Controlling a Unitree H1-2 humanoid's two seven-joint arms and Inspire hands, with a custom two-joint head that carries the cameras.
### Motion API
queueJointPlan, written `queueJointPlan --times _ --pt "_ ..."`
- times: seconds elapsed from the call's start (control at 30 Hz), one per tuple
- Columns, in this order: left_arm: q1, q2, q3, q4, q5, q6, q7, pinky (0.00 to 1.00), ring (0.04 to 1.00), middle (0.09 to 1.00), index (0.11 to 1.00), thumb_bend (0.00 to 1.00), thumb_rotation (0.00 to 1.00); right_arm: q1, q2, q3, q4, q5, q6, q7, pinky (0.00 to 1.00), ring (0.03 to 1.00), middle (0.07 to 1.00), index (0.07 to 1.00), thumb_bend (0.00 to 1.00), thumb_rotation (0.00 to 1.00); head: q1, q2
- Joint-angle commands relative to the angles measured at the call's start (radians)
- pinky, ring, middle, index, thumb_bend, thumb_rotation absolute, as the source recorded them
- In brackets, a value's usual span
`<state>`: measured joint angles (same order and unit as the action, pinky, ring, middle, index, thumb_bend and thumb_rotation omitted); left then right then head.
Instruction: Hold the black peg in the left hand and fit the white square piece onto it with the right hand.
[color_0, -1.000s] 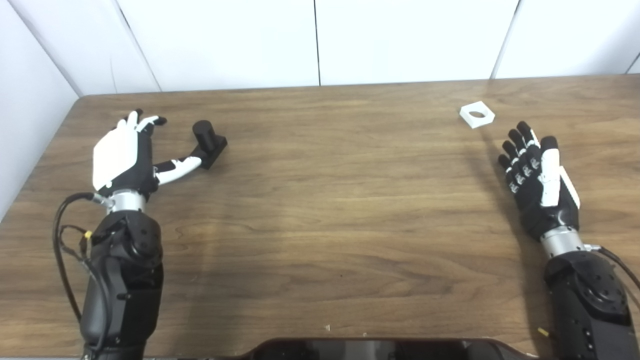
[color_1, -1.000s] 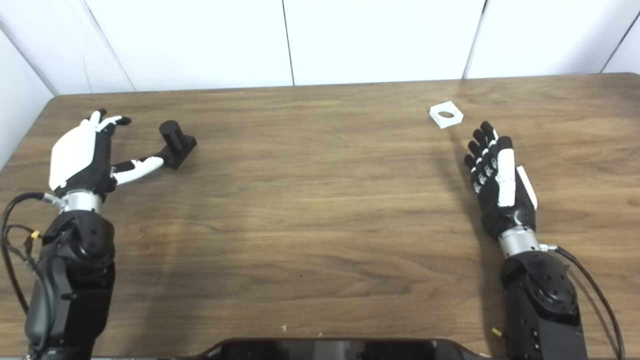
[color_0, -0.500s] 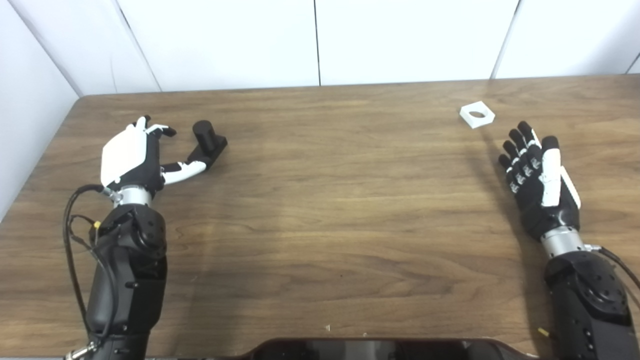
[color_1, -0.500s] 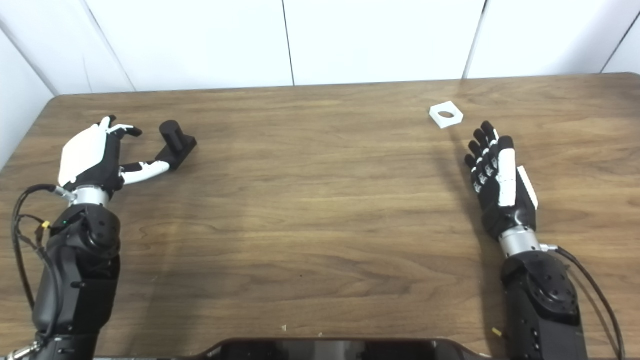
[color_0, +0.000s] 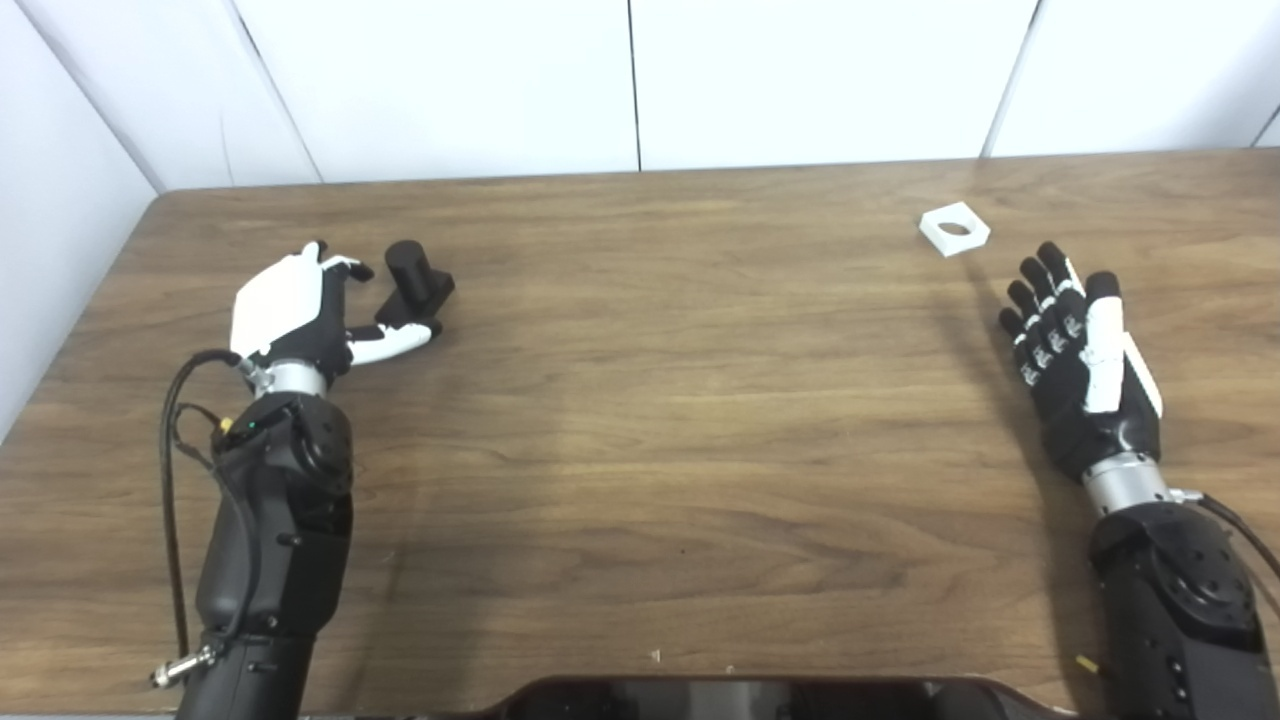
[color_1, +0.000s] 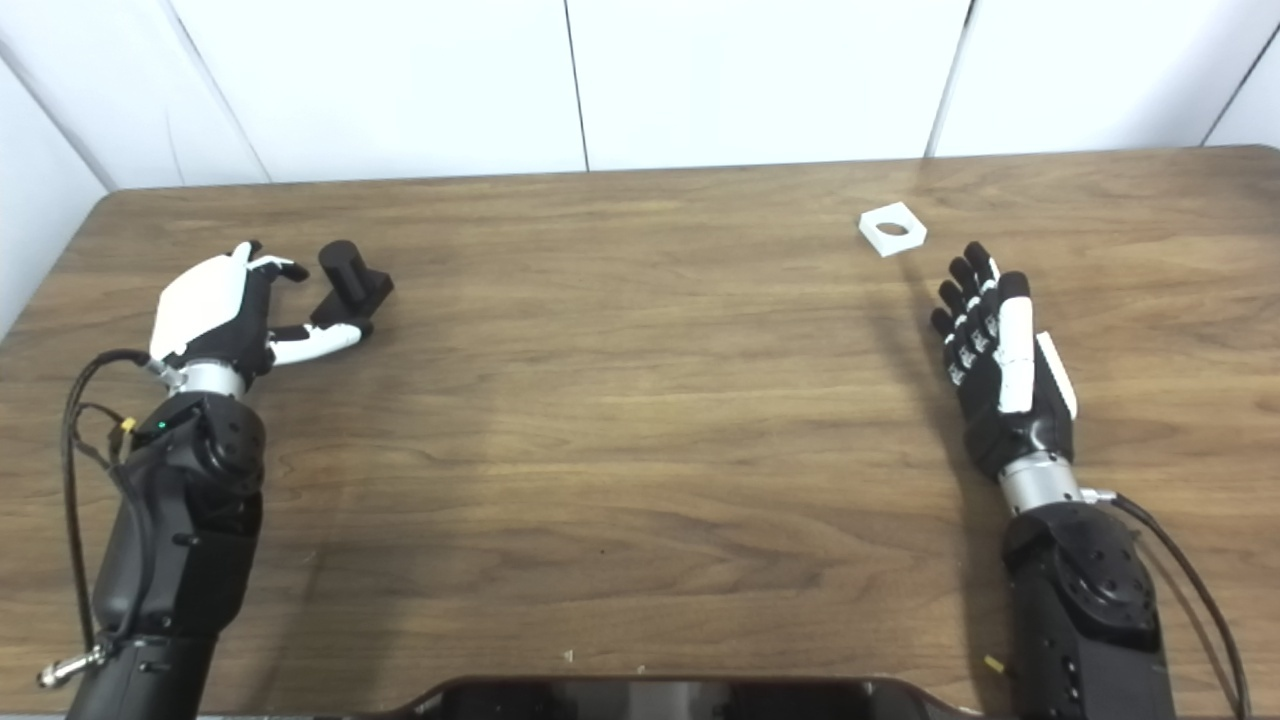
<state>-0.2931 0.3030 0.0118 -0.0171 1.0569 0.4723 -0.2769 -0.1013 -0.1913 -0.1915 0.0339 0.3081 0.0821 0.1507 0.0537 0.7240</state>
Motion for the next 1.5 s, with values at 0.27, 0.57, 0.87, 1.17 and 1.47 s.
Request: queueJointPlan --times 0.27,0.57,0.87,1.17,1.47 --pt "-0.110 0.020 -0.022 0.092 0.022 -0.003 0.037 1.00 1.000 1.000 0.768 0.81 0.58 0.035 0.023 0.001 0.025 0.010 0.008 -0.001 1.00 1.000 1.000 1.000 0.62 1.00 -0.006 0.000" --pt "-0.144 0.021 -0.044 0.173 0.038 -0.003 0.062 1.00 1.000 1.000 0.790 0.81 0.57 0.038 0.014 0.003 0.019 0.006 0.006 0.005 1.00 1.000 1.000 1.000 0.62 1.00 -0.012 -0.002" --pt "-0.165 0.040 -0.079 0.233 0.042 -0.003 0.091 1.00 1.000 1.000 0.779 0.82 0.58 0.041 0.011 -0.006 0.006 0.016 0.016 0.003 1.00 1.000 1.000 1.000 0.61 1.00 -0.012 -0.003" --pt "-0.168 0.043 -0.083 0.257 0.036 -0.003 0.118 1.00 1.000 1.000 0.750 0.82 0.52 0.045 0.002 -0.009 0.007 0.025 0.018 0.014 1.00 1.000 1.000 1.000 0.62 1.00 -0.012 -0.006" --pt "-0.167 0.045 -0.090 0.269 0.019 -0.003 0.151 1.00 1.000 0.991 0.729 0.81 0.45 0.047 -0.001 -0.013 0.010 0.028 0.013 0.017 1.00 1.000 1.000 1.000 0.61 1.00 -0.015 -0.011"
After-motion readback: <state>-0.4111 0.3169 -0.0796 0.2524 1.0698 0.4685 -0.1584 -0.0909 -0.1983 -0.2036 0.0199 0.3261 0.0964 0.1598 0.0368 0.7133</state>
